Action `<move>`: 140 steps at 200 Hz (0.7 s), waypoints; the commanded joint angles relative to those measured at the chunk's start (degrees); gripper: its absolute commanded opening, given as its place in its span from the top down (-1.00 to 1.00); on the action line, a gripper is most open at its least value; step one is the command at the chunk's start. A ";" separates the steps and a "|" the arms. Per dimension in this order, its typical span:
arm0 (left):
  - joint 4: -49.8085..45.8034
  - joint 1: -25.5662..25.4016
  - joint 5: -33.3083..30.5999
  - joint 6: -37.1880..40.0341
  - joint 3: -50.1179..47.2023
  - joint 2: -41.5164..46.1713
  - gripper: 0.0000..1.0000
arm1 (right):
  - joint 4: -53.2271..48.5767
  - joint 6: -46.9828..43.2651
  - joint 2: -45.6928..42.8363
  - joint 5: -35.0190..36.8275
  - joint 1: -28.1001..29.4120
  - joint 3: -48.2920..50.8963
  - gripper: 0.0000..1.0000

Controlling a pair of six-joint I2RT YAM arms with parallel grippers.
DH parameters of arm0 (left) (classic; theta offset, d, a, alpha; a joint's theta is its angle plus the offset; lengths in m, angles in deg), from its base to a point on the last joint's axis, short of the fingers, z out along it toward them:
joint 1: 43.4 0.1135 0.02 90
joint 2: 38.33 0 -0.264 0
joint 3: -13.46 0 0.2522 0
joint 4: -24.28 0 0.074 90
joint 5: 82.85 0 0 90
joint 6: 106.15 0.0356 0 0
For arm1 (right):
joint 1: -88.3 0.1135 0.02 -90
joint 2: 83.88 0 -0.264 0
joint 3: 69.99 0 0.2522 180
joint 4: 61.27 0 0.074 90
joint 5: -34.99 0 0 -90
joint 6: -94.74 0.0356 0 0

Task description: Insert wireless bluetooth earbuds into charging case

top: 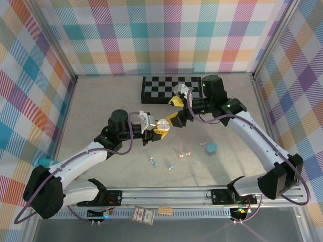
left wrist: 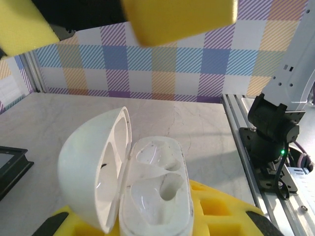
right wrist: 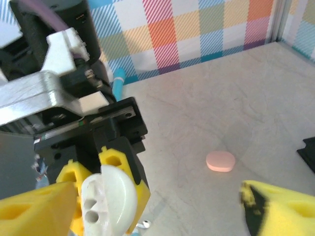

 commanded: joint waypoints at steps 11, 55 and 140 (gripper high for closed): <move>4.71 -0.41 0.20 4.46 -1.82 -0.36 0.94 | 5.65 5.55 -4.59 5.03 -0.52 3.85 -0.98; 1.71 -0.33 -2.42 9.46 -4.95 2.05 0.94 | 6.50 21.41 -9.68 23.22 -2.44 11.65 -0.98; 8.21 -0.16 -11.25 8.18 -15.78 5.82 1.00 | -1.32 48.87 -20.56 36.46 -2.38 34.60 -0.78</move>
